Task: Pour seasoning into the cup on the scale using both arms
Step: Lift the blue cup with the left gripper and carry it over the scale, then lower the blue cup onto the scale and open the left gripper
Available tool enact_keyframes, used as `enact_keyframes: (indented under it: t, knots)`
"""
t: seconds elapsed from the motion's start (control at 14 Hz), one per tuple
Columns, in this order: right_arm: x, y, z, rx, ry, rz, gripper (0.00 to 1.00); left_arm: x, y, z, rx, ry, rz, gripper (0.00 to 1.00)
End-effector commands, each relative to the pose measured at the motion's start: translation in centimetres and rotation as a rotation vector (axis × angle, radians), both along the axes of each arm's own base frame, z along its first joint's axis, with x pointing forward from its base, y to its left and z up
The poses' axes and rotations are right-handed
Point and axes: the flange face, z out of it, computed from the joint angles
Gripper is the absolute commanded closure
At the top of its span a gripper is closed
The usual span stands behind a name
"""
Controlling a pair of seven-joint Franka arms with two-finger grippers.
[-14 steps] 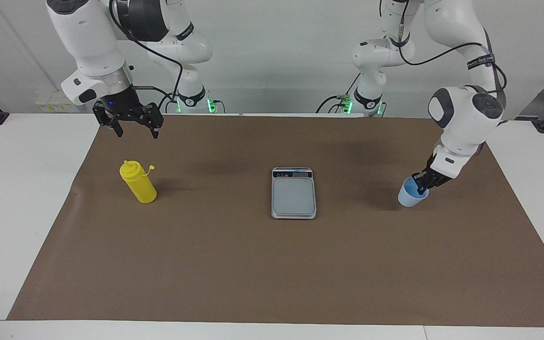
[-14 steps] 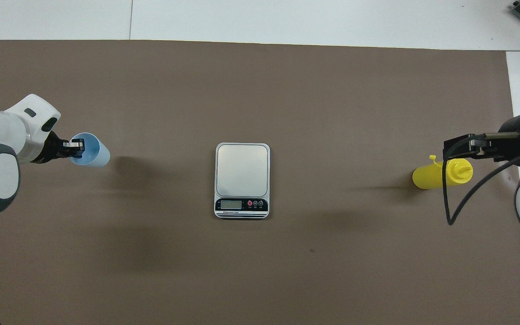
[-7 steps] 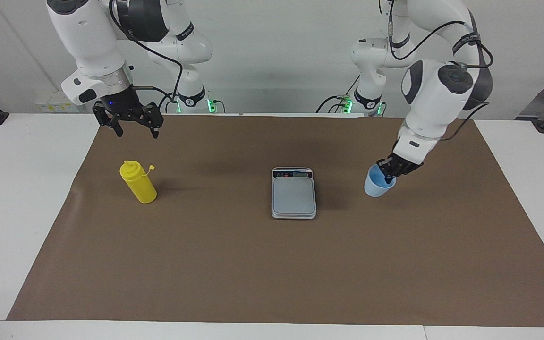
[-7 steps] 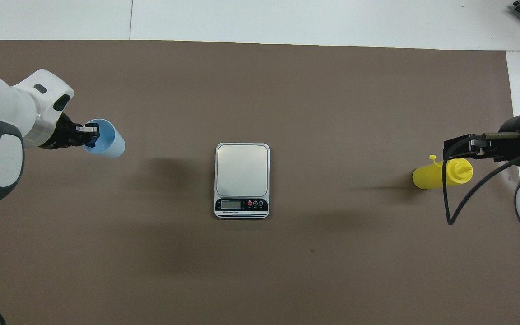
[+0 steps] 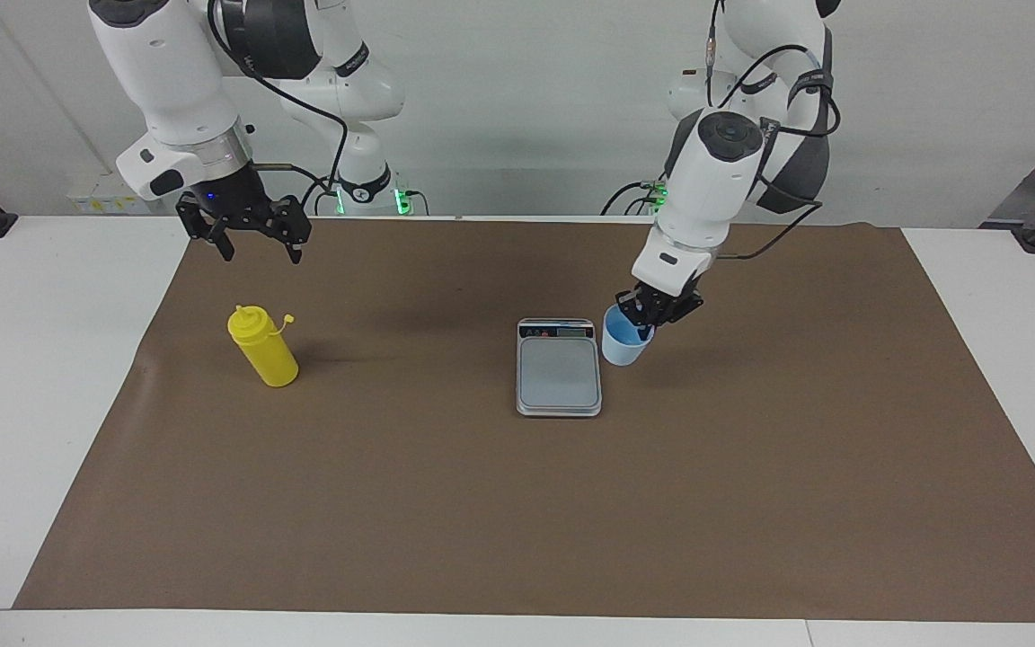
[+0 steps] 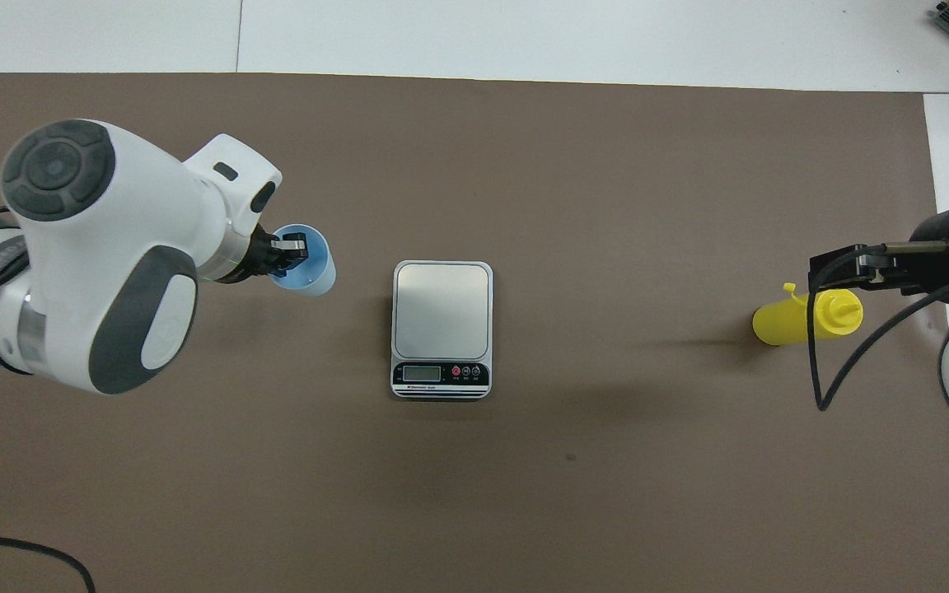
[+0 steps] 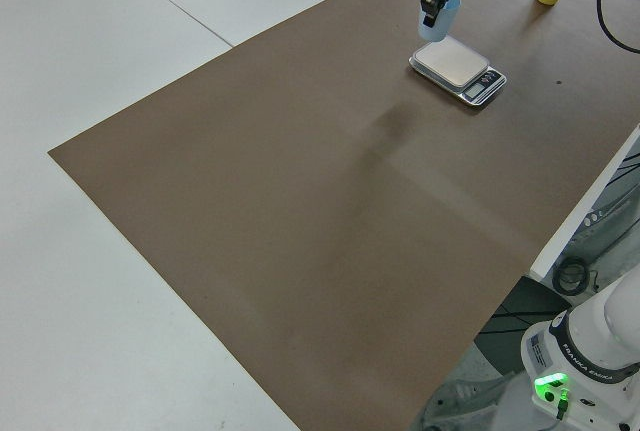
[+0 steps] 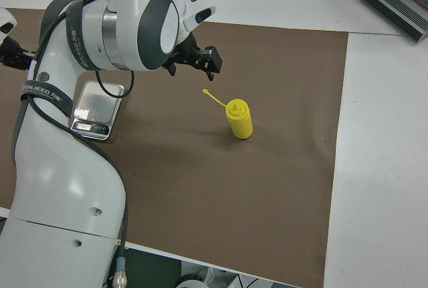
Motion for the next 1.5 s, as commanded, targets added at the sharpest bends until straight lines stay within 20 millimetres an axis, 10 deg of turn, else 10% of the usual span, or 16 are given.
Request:
enact_keyframes:
  t: [0.0, 0.21, 1.43]
  knots:
    - [-0.6, -0.3, 0.0, 0.020, -0.005, 0.008, 0.00, 0.4, -4.6, -2.9, 0.002, 0.020, 0.023, 1.00]
    - [-0.6, -0.3, 0.0, 0.020, -0.005, 0.008, 0.00, 0.0, -7.5, -5.2, 0.016, -0.002, 0.037, 1.00]
    - [-0.6, -0.3, 0.0, 0.020, -0.005, 0.008, 0.00, -0.8, -8.2, -8.8, 0.035, -0.039, 0.018, 1.00]
